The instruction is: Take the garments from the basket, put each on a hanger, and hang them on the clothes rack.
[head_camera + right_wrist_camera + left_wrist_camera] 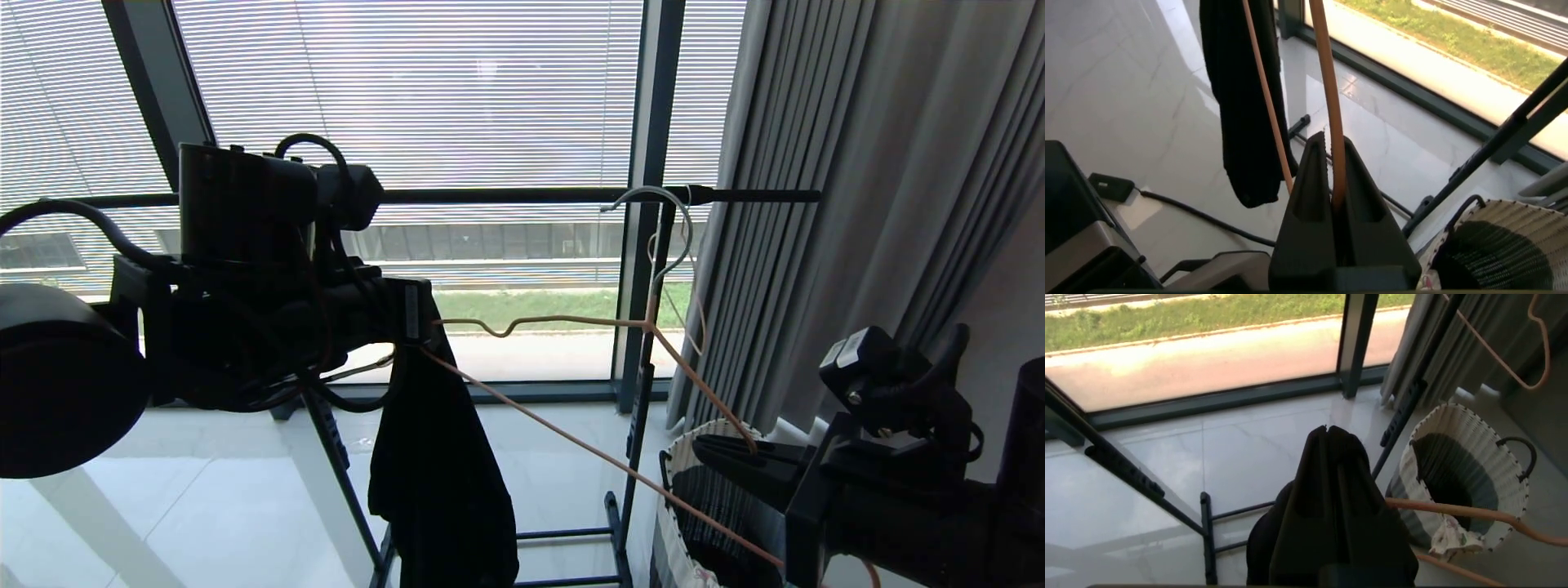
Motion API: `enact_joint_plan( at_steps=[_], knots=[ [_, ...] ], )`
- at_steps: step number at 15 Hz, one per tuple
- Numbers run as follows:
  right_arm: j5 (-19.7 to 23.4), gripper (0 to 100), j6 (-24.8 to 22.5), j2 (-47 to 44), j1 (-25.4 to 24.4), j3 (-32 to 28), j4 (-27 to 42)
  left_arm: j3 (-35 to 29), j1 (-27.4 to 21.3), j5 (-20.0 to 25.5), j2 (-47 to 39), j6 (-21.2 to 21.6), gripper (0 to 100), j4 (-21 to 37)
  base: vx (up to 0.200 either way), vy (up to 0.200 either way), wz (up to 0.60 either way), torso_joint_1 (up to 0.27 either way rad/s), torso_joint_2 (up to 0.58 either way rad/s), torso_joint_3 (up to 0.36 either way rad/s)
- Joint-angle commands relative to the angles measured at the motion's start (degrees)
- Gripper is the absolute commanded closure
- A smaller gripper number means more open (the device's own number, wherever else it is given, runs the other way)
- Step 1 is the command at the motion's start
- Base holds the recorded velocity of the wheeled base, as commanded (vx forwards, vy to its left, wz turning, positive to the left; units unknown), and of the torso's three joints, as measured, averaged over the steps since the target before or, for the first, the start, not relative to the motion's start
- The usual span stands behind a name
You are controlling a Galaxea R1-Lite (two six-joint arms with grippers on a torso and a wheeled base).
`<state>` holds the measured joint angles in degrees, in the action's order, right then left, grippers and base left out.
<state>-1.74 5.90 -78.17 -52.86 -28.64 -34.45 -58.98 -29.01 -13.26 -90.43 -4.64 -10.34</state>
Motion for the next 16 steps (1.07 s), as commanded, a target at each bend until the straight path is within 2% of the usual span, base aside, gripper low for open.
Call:
enact_joint_plan(
  at_steps=[1,7,10,13,16],
  knots=[
    [-0.01,100,-0.01,-1.29,0.04,-0.46,0.00,0.18,-0.25,-0.01,0.78,-0.01,100,-0.03,0.000,0.000,0.00,0.000,0.00,0.000],
    [-0.19,100,0.78,-8.23,0.12,-5.55,-3.78,0.00,-5.09,-1.50,1.13,-0.45,100,-0.03,0.000,0.000,0.00,0.000,0.00,0.000],
    [-0.19,100,0.69,-11.83,-0.23,-8.10,-3.87,-1.05,-10.19,-1.59,1.22,-3.53,100,-0.03,0.000,0.000,0.00,0.000,0.00,0.000],
    [-0.19,100,0.69,-15.17,-0.23,-10.83,-4.13,-2.28,-14.32,-1.50,1.40,-4.41,100,-0.03,0.000,0.000,0.00,0.000,0.00,0.000],
    [-0.10,100,0.69,-17.37,-0.32,-12.06,-4.13,-2.28,-15.37,-1.15,1.40,-4.32,100,-0.03,0.000,0.000,0.00,0.000,0.00,0.000]
  ],
)
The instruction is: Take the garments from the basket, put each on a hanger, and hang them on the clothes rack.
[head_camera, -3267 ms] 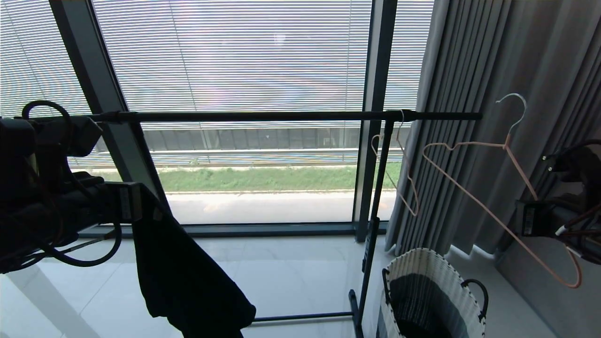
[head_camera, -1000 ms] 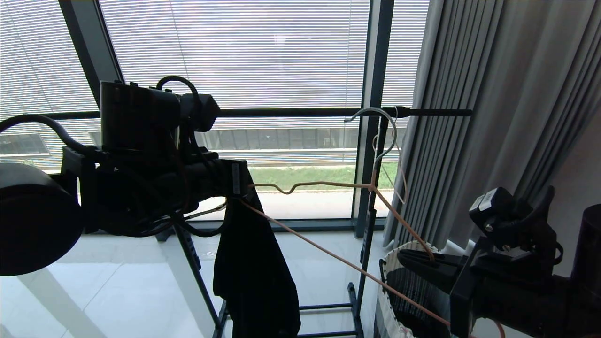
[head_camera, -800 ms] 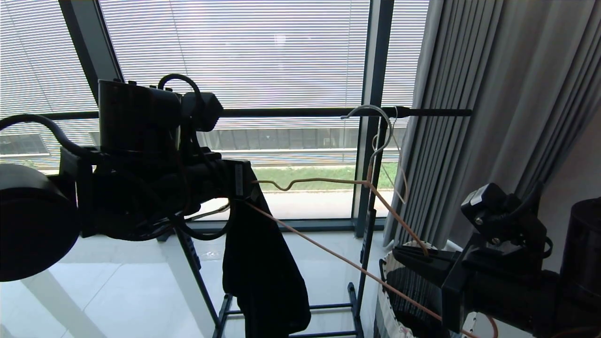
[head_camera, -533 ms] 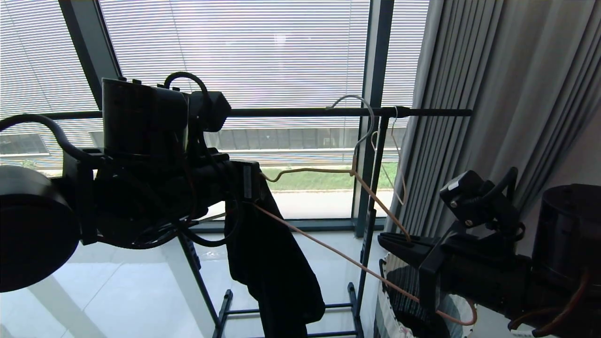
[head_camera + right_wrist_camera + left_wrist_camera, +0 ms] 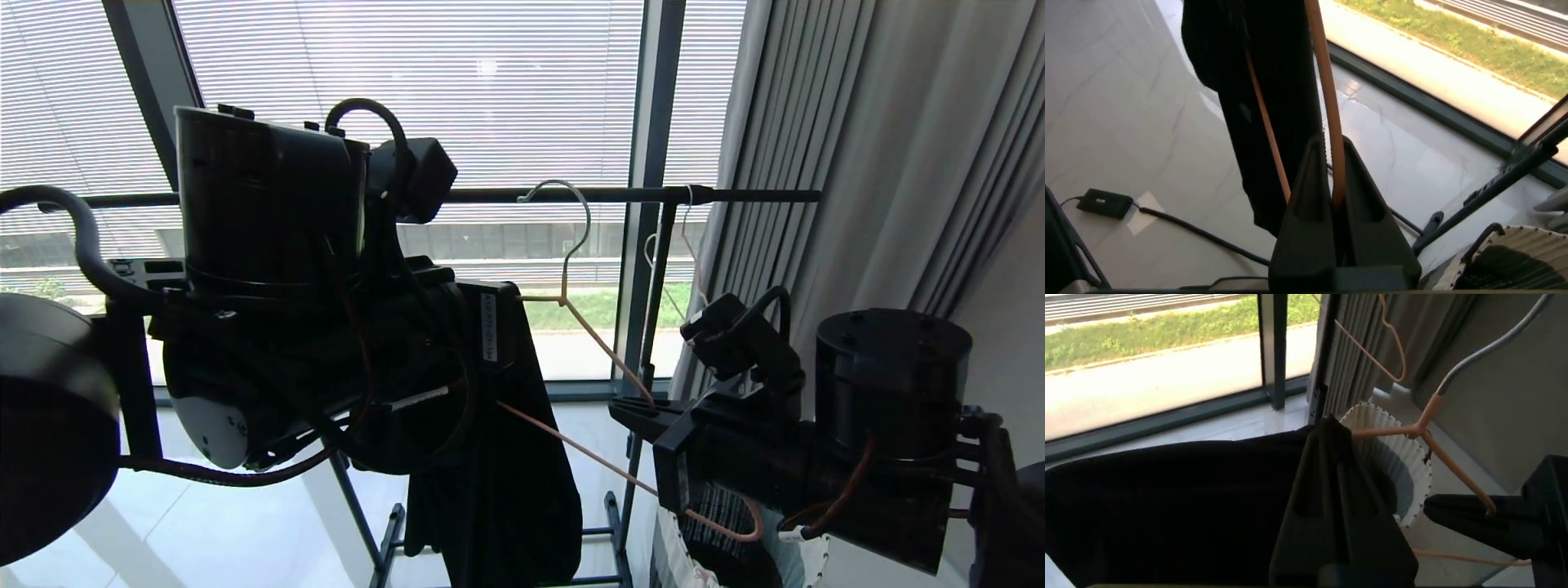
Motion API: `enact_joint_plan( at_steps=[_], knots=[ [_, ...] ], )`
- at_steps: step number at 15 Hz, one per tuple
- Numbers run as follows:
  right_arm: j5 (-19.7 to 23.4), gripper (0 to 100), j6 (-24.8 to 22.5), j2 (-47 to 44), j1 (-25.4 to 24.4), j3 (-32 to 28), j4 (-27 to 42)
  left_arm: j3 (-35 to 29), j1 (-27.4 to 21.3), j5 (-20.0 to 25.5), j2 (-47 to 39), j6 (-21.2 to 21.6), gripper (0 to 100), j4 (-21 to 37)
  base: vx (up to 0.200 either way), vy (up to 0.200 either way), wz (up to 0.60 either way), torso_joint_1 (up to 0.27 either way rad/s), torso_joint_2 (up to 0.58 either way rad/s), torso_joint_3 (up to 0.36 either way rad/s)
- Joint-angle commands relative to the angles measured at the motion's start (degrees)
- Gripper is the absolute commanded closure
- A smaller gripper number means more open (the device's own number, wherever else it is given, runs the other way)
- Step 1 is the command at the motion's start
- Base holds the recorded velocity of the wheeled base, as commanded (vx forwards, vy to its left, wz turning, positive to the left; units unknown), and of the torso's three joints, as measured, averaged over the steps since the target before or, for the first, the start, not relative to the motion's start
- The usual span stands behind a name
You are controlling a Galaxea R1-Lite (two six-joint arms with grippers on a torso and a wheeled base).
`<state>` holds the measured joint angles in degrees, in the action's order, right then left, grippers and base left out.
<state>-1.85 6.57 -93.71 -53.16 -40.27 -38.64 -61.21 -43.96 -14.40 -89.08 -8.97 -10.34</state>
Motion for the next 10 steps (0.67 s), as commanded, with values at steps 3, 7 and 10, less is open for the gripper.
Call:
enact_joint_plan(
  at_steps=[3,7,10],
  knots=[
    [0.18,100,-0.24,-2.53,-0.80,-0.08,0.06,-0.23,-0.07,0.51,0.66,0.89,100,-0.03,0.000,0.000,0.00,0.000,0.00,0.000],
    [0.27,100,-0.51,1.16,-0.10,3.62,0.06,0.56,9.77,2.88,2.33,4.84,100,0.05,0.000,0.000,0.00,0.000,0.00,0.000],
    [1.06,100,-0.59,6.35,-0.45,7.57,0.15,0.21,15.39,7.63,2.15,9.59,100,0.05,0.000,0.000,0.00,0.000,0.00,0.000]
  ],
)
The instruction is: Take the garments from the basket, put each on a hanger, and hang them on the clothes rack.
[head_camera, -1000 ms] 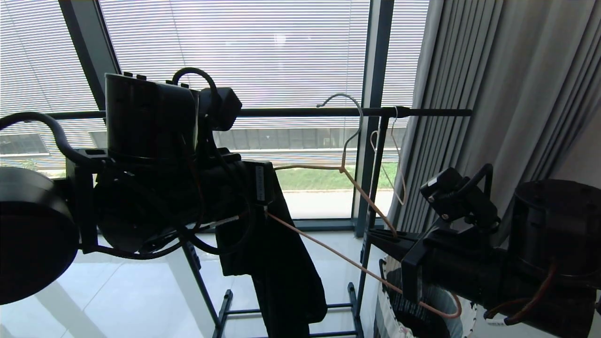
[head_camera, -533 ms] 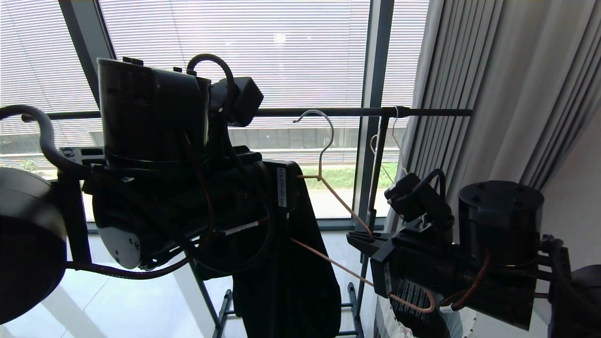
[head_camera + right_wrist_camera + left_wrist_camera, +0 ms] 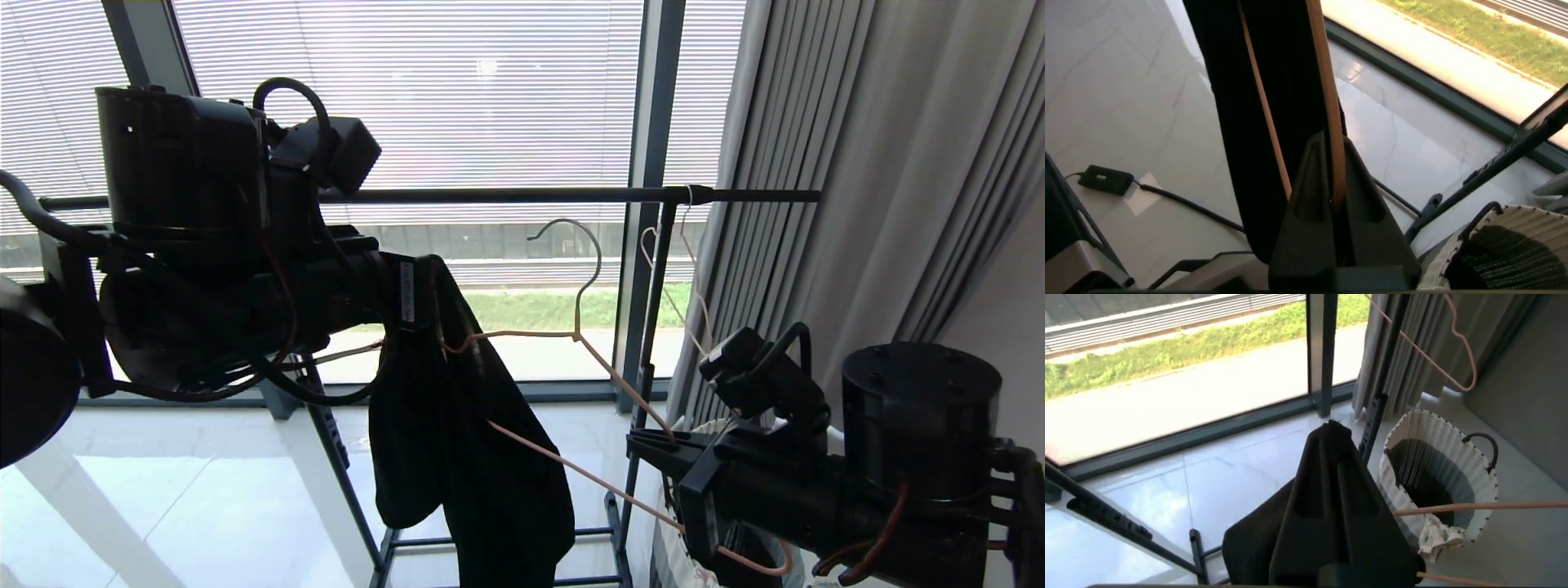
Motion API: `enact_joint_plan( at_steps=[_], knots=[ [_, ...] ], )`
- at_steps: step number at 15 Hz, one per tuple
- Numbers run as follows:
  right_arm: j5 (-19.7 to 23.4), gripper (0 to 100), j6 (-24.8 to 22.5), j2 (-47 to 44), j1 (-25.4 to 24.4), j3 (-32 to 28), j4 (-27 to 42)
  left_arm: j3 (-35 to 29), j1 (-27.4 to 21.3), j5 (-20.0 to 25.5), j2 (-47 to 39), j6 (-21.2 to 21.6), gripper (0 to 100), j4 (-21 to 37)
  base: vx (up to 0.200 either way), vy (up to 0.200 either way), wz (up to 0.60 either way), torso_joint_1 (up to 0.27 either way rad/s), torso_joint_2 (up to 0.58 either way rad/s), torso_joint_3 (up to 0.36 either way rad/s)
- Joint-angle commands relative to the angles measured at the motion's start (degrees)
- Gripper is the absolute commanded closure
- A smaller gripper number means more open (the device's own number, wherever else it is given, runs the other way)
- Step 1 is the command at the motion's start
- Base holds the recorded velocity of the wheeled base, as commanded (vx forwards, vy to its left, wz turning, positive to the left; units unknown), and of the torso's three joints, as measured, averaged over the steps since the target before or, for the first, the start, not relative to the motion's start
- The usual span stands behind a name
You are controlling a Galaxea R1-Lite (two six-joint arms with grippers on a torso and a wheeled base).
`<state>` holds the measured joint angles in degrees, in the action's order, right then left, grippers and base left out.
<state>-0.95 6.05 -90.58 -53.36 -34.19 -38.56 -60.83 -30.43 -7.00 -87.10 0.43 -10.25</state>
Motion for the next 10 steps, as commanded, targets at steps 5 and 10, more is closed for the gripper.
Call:
enact_joint_plan(
  at_steps=[5,10],
  knots=[
    [3.32,100,-1.04,7.08,-0.87,3.70,0.24,-0.34,2.04,0.76,-0.44,0.80,100,-0.12,0.000,0.000,0.00,0.000,0.00,0.000],
    [8.16,100,-1.39,6.11,-1.92,2.55,0.24,-0.17,0.98,5.06,0.09,1.68,100,-0.12,0.000,0.000,0.00,0.000,0.00,0.000]
  ],
)
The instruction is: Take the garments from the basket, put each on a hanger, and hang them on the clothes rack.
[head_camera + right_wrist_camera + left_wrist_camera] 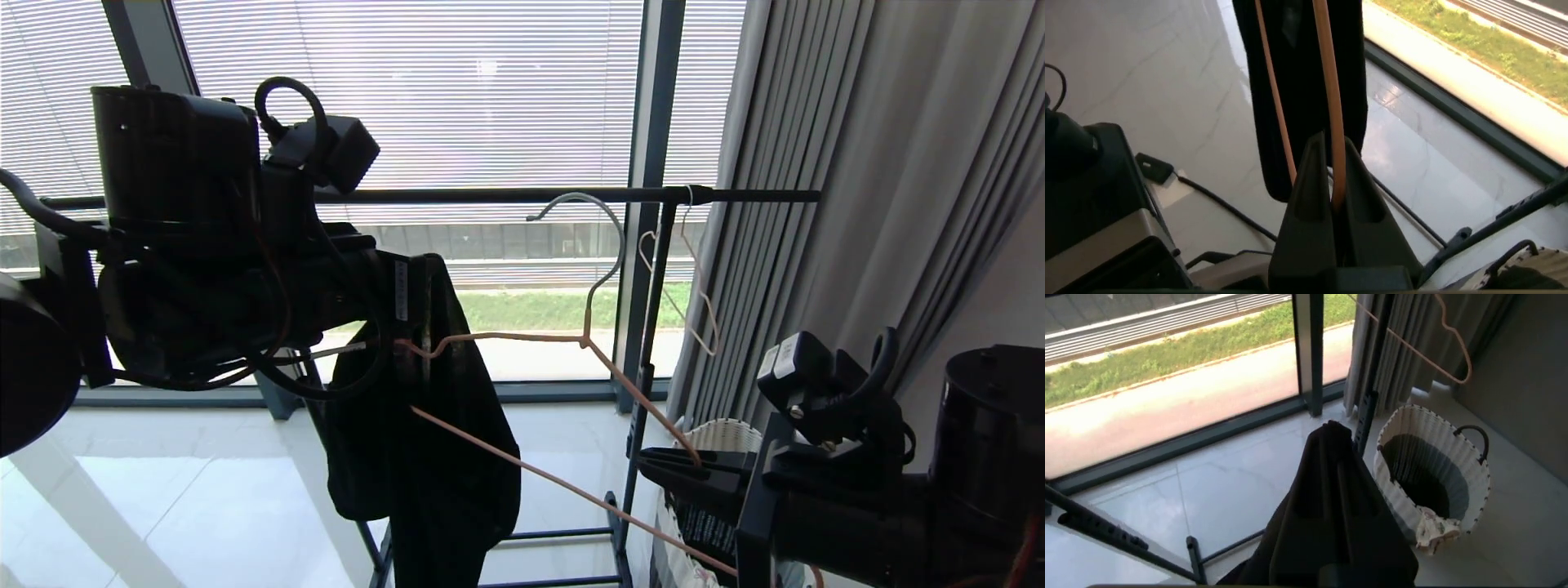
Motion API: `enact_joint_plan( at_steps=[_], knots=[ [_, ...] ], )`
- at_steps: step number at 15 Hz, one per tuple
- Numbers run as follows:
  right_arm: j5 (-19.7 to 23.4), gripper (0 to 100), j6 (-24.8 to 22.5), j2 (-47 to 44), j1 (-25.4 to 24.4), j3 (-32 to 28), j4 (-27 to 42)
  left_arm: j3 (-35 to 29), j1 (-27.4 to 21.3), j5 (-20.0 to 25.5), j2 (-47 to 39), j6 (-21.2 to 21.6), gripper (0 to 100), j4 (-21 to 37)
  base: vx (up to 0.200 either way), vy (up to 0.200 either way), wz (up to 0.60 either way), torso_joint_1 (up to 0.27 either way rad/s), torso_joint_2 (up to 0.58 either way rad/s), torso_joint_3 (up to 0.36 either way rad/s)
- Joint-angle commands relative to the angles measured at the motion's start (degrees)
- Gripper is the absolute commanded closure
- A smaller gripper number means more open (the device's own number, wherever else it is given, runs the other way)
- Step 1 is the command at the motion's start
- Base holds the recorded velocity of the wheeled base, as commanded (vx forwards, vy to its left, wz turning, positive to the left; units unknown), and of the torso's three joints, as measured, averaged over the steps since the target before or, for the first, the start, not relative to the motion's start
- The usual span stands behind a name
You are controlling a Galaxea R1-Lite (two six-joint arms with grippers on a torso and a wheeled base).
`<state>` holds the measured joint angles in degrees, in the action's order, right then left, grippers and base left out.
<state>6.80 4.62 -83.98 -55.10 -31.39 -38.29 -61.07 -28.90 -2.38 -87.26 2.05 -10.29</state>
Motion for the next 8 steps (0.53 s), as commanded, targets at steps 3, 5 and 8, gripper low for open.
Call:
enact_joint_plan(
  at_steps=[3,5,8],
  knots=[
    [0.84,100,0.13,-3.82,0.70,-2.01,-0.12,-0.18,-1.68,1.76,0.78,0.41,100,0.01,0.000,0.000,0.00,0.000,0.00,0.000],
    [0.84,100,0.21,-6.46,1.93,-3.15,-0.21,-0.71,-2.65,1.76,1.57,0.33,100,0.01,0.000,0.000,0.00,0.000,0.00,0.000],
    [0.84,100,0.48,-11.64,2.63,-8.07,-0.29,-0.71,-6.34,1.76,2.45,0.24,100,0.01,0.000,0.000,0.00,0.000,0.00,0.000]
  ],
)
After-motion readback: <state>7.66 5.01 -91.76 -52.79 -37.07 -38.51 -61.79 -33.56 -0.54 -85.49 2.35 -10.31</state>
